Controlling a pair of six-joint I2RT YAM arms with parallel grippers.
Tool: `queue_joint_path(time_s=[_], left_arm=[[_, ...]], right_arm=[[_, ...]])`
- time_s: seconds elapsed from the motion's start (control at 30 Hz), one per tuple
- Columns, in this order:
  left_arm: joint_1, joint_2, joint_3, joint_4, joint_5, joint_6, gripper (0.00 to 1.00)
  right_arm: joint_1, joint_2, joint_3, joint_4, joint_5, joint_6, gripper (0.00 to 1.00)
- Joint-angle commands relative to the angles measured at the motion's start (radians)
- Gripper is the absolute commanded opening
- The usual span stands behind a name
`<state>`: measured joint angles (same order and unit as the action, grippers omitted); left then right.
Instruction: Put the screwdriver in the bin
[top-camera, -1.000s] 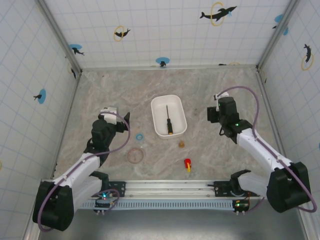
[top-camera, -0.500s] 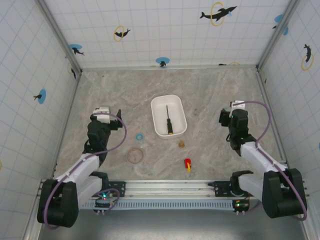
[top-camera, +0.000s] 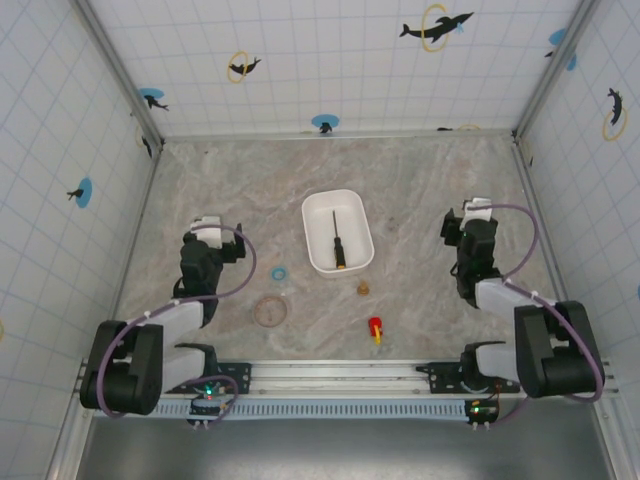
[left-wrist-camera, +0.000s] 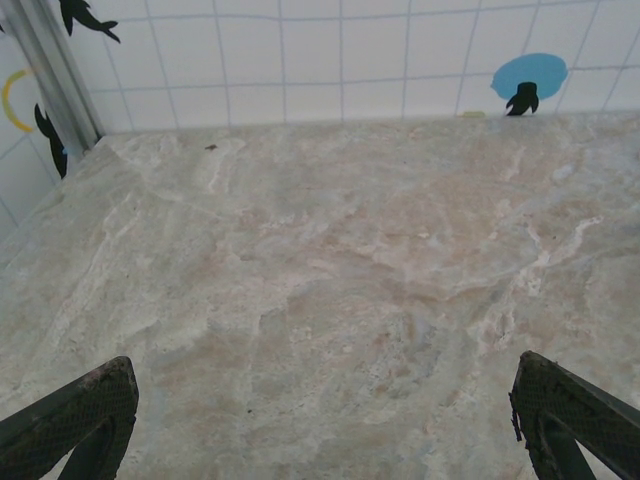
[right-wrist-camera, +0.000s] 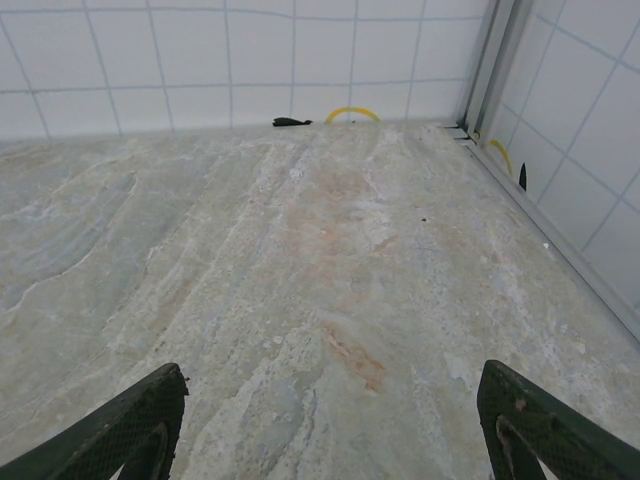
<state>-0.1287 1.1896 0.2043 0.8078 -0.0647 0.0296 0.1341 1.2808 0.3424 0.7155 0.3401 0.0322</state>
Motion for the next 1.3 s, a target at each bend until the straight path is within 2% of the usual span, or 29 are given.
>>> queue_joint_path(time_s=[0.0,0.17,0.3,0.37,0.47,0.63,0.77,1.0,1.1,1.2,1.27], left_arm=[[0.011,0.018,-0.009,0.106,0.001,0.014,0.97],[0.017,0.079,-0.003,0.194,0.048,0.037,0.97],[0.028,0.125,0.045,0.163,0.048,0.073,0.97],[0.044,0.123,0.029,0.202,0.048,0.071,0.97],[0.096,0.126,0.004,0.265,0.072,0.040,0.97],[0.169,0.231,-0.012,0.401,0.100,-0.022,0.97],[0.170,0.314,0.027,0.415,0.103,-0.017,0.97],[0.163,0.322,0.034,0.402,0.126,0.006,0.97],[0.155,0.322,0.041,0.386,0.113,0.012,0.98],[0.157,0.322,0.040,0.384,0.112,0.010,0.97],[0.155,0.323,0.042,0.384,0.112,0.011,0.97]], right_arm=[[-0.010,0.042,0.000,0.094,0.012,-0.029,0.78],[-0.039,0.120,-0.066,0.304,0.046,0.011,0.78],[-0.075,0.196,-0.109,0.458,0.061,0.062,0.78],[-0.083,0.174,-0.104,0.409,0.060,0.072,0.78],[-0.088,0.184,-0.105,0.426,0.068,0.080,0.78],[-0.088,0.175,-0.099,0.402,0.072,0.083,0.79],[-0.088,0.184,-0.059,0.335,0.053,0.077,0.81],[-0.088,0.184,-0.049,0.319,0.047,0.074,0.85],[-0.088,0.186,-0.042,0.307,0.043,0.071,0.90],[-0.087,0.187,-0.042,0.306,0.042,0.070,1.00],[-0.088,0.187,-0.040,0.304,0.039,0.068,0.99]])
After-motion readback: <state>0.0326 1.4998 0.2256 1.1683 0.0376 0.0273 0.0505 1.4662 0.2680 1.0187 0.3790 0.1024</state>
